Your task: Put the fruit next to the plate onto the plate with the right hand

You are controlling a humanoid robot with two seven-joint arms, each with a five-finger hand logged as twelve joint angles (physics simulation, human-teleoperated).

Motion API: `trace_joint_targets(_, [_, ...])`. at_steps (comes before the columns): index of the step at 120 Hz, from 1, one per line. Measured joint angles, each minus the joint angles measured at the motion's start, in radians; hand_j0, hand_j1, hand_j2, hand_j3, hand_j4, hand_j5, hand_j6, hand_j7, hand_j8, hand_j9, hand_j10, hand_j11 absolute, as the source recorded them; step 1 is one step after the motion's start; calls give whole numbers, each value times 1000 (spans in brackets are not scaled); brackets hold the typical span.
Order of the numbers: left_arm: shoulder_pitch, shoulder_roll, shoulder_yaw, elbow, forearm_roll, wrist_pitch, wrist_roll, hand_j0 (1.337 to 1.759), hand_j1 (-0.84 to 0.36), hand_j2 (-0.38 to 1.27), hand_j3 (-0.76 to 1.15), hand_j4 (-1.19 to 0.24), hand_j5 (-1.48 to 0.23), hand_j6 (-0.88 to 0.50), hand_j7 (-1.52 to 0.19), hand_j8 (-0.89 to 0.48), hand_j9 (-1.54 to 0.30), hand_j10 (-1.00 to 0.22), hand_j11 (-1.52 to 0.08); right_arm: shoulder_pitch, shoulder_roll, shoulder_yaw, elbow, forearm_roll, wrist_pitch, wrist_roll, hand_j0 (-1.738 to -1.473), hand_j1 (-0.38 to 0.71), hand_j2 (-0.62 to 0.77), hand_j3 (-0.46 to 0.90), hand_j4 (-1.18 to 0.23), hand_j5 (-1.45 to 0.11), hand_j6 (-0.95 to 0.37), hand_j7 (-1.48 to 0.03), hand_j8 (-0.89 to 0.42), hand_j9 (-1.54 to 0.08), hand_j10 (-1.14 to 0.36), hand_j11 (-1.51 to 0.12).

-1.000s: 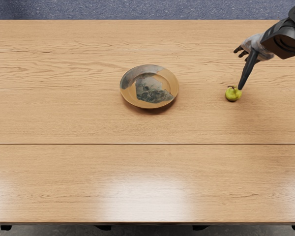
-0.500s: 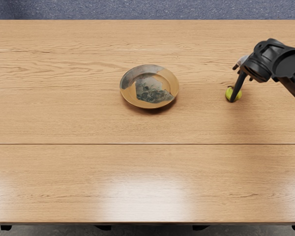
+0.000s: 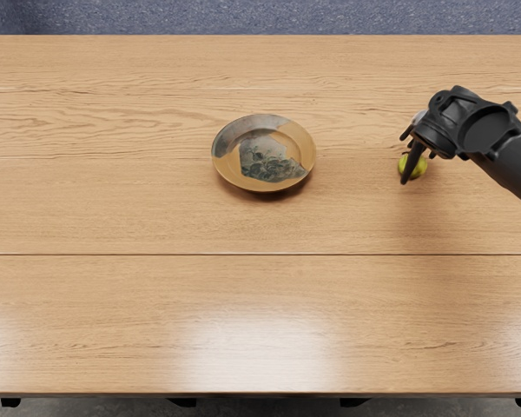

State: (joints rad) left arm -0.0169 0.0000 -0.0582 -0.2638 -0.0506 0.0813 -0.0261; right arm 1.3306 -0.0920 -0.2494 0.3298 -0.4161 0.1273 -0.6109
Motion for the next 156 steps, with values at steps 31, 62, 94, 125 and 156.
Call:
trace_joint_targets(31, [0,0,0,0,0,0,0,1658,349,0,0,0,0,0,0,0,0,0,0,-7,6,0,-20,-12,-3,0,-1658,32,-62,0,-321,-414,-322,-414,-321,-414,-320,-414])
trace_joint_targets(62, [0,0,0,0,0,0,0,1658,349,0,0,0,0,0,0,0,0,0,0,-19,8,0,-23,-13,-3,0,-1658,73,-69,0,-354,-458,-355,-458,-355,-458,-354,-458])
trace_joint_targets(94, [0,0,0,0,0,0,0,1658,349,0,0,0,0,0,0,0,0,0,0,-21,11,-4,-23,-21,-2,0,-1658,146,-81,0,-415,-538,-416,-538,-416,-538,-415,-538])
trace_joint_targets(125, [0,0,0,0,0,0,0,1658,349,0,0,0,0,0,0,0,0,0,0,-32,9,-26,-24,-27,6,0,-1650,333,177,-1,-653,-854,-432,-874,-449,-877,-675,-878])
trace_joint_targets(156, [0,0,0,0,0,0,0,1658,349,0,0,0,0,0,0,0,0,0,-1,-49,-25,56,-31,-20,28,-1,-1649,334,172,3,-577,-1047,-373,-1061,-409,-1045,-810,-1073])
